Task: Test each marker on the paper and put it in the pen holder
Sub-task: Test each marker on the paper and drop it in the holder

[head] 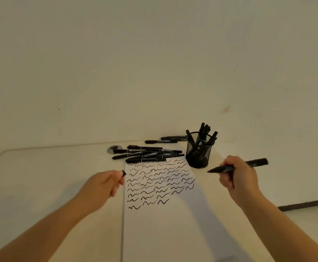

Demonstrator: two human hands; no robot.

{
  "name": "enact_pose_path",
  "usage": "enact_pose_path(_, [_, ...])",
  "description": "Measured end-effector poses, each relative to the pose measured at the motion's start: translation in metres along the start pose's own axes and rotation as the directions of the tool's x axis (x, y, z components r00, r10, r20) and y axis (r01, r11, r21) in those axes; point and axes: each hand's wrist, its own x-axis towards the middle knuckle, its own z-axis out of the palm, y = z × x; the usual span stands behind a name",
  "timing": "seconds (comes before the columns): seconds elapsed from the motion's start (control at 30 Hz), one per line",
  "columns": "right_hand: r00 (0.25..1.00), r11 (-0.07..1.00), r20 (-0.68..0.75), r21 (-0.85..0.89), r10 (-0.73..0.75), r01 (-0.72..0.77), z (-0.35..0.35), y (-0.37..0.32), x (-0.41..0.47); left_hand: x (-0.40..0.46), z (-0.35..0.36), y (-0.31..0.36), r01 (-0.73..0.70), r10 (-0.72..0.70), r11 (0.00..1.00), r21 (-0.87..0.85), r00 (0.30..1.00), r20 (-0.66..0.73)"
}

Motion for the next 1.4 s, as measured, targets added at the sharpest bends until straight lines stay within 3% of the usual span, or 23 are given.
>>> enact_pose_path(0.07, [0.993,0.96,0.114,-0.276,-0.013,0.044,-0.001,0.015,0.003,0.005,0.004,-0.006,0.03,-0.03,0.999,-0.012,0.999,0.031])
enact_pose_path(0.13, [0.96,0.892,0.277,-0.445,0.049,0.083,0.012,0.034,-0.003,0.006,0.021,-0.006,-0.015,0.013,0.999,0.039,0.998,0.054])
enact_pose_path(0.23, [0.915,0.891,0.374,-0.453,0.15,0.039,0.025,0.056,-0.007,0.004,0.051,-0.005,-0.08,0.077,0.994,0.076,0.996,0.047])
enact_pose_path(0.3, [0.931,0.898,0.353,-0.434,0.095,0.072,0.028,0.066,-0.008,0.005,0.064,-0.007,-0.102,0.099,0.99,0.099,0.994,0.039])
enact_pose_path(0.4, [0.965,0.82,0.254,-0.537,-0.063,0.195,0.024,0.081,-0.009,0.007,0.074,-0.014,-0.123,0.116,0.98,0.158,0.992,0.053])
enact_pose_path(0.5, [0.978,0.837,0.183,-0.515,-0.1,0.182,0.017,0.086,-0.008,0.008,0.073,-0.022,-0.124,0.122,0.981,0.15,0.992,0.025])
enact_pose_path(0.7, [0.935,0.745,0.353,-0.613,-0.041,0.264,0.021,0.087,-0.012,0.007,0.073,-0.024,-0.108,0.106,0.989,0.104,0.994,0.023])
enact_pose_path(0.8, [0.93,0.704,0.364,-0.646,-0.056,0.295,0.021,0.086,-0.013,0.006,0.072,-0.023,-0.102,0.099,0.99,0.1,0.995,0.034])
enact_pose_path(1.07, [0.938,0.684,0.301,-0.648,-0.174,0.335,0.014,0.087,-0.013,0.004,0.072,-0.022,-0.103,0.1,0.991,0.08,0.994,0.045])
enact_pose_path(1.17, [0.926,0.663,0.236,-0.647,-0.294,0.376,0.013,0.084,-0.013,0.003,0.071,-0.021,-0.113,0.109,0.991,0.065,0.993,0.053])
enact_pose_path(1.27, [0.922,0.759,0.169,-0.526,-0.349,0.384,0.013,0.081,-0.015,-0.001,0.071,-0.018,-0.149,0.146,0.987,0.062,0.988,0.049])
enact_pose_path(1.4, [0.951,0.903,0.192,-0.315,-0.242,0.293,0.013,0.078,-0.015,-0.004,0.072,-0.014,-0.222,0.218,0.967,0.126,0.975,0.05])
